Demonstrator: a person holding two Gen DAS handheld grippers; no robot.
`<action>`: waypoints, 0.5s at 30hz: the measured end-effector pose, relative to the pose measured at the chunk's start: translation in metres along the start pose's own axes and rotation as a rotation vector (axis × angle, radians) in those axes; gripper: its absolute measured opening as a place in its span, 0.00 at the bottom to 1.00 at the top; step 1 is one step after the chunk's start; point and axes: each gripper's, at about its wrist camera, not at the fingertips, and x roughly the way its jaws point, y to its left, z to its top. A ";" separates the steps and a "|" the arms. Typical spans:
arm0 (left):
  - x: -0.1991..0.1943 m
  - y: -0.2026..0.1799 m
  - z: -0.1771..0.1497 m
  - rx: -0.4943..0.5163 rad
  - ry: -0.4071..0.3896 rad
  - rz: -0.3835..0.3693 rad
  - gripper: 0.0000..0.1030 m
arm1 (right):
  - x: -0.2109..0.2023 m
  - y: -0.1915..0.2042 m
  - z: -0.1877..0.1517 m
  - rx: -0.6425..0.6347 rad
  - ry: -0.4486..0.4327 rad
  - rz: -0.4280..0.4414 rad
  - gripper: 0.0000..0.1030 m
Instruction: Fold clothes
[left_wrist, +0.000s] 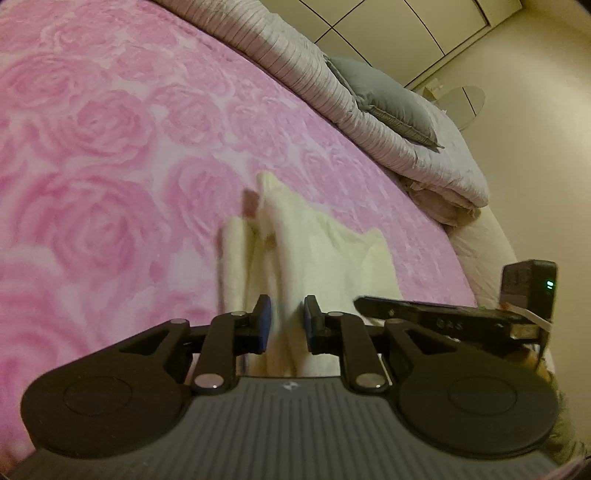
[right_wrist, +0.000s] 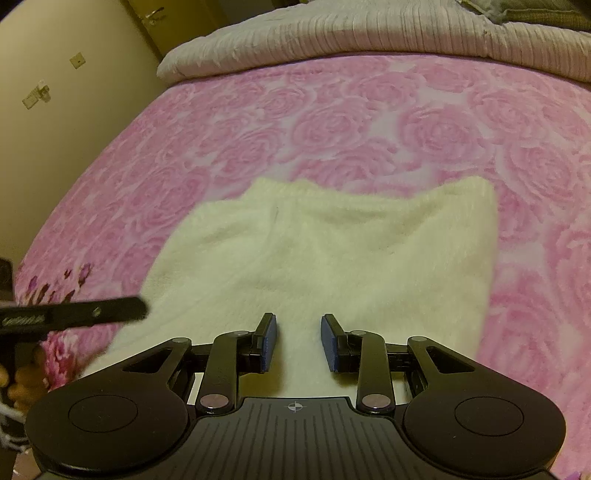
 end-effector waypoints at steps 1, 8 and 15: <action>-0.006 0.000 -0.005 -0.006 -0.001 -0.003 0.14 | 0.000 0.001 -0.001 0.000 -0.003 -0.004 0.30; -0.032 -0.001 -0.030 -0.062 -0.022 0.004 0.14 | -0.005 0.009 -0.005 -0.010 -0.029 -0.053 0.31; -0.042 -0.008 -0.040 -0.056 -0.005 0.018 0.14 | -0.047 0.009 -0.029 0.017 -0.127 -0.063 0.31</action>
